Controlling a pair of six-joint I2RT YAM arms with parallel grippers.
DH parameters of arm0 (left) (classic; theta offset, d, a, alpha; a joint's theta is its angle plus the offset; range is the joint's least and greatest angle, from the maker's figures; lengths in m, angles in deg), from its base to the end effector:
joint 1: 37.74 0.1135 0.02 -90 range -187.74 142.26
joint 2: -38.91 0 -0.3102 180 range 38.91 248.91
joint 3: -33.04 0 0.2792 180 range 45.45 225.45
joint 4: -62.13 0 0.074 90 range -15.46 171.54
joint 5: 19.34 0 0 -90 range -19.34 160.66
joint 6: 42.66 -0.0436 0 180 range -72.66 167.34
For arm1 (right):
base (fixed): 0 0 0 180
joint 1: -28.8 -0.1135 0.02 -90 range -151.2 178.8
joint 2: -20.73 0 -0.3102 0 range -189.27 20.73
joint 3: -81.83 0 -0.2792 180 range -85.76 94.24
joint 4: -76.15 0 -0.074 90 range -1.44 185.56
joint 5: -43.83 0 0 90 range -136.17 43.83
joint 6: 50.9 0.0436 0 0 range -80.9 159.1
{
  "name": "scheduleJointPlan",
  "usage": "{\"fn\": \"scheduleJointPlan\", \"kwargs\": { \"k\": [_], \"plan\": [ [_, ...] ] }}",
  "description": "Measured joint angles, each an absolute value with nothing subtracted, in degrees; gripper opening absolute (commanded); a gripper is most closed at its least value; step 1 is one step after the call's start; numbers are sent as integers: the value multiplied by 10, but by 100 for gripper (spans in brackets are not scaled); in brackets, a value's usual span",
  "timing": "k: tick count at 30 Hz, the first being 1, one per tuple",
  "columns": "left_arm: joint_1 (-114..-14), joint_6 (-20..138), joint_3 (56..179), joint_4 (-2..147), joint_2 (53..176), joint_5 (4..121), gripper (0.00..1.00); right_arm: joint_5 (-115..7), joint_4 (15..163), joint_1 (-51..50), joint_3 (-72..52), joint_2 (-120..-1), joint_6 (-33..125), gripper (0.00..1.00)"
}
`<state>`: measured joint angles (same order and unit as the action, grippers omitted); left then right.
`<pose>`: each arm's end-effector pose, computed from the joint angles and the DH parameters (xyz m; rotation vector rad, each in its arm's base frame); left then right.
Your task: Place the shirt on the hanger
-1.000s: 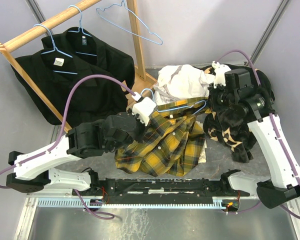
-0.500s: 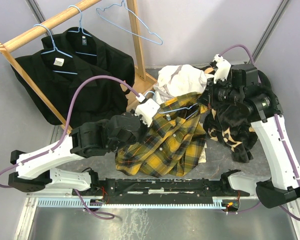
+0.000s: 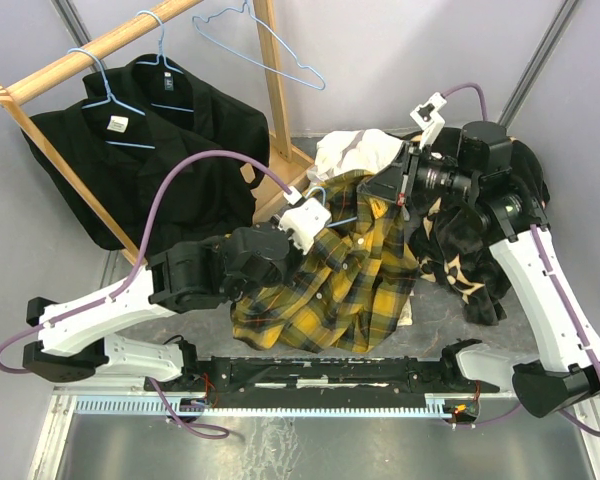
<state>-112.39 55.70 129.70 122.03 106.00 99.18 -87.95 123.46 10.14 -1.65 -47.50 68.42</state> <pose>0.0833 -0.2250 0.4803 0.8625 1.8623 -0.3853 0.2290 0.1080 0.4992 -0.3463 1.9855 1.2419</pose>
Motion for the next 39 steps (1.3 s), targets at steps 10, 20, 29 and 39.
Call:
{"fn": "scheduleJointPlan", "kwargs": {
  "k": [10, 20, 29, 39],
  "plan": [
    [-1124, 429, 1521, 1223, 1127, 1049, 3, -849, 1151, 102, 214, -528, 788, 0],
    [-1126, 220, 1779, 1144, 1195, 1070, 3, -748, 1119, 101, 523, -611, 794, 0],
    [-1128, 175, 1646, 1088, 1121, 1050, 3, -721, 1091, 101, 369, -545, 768, 0],
    [-1128, 289, 1230, 1077, 955, 1010, 3, -788, 1100, 100, -21, -421, 728, 3]
  ]
}}
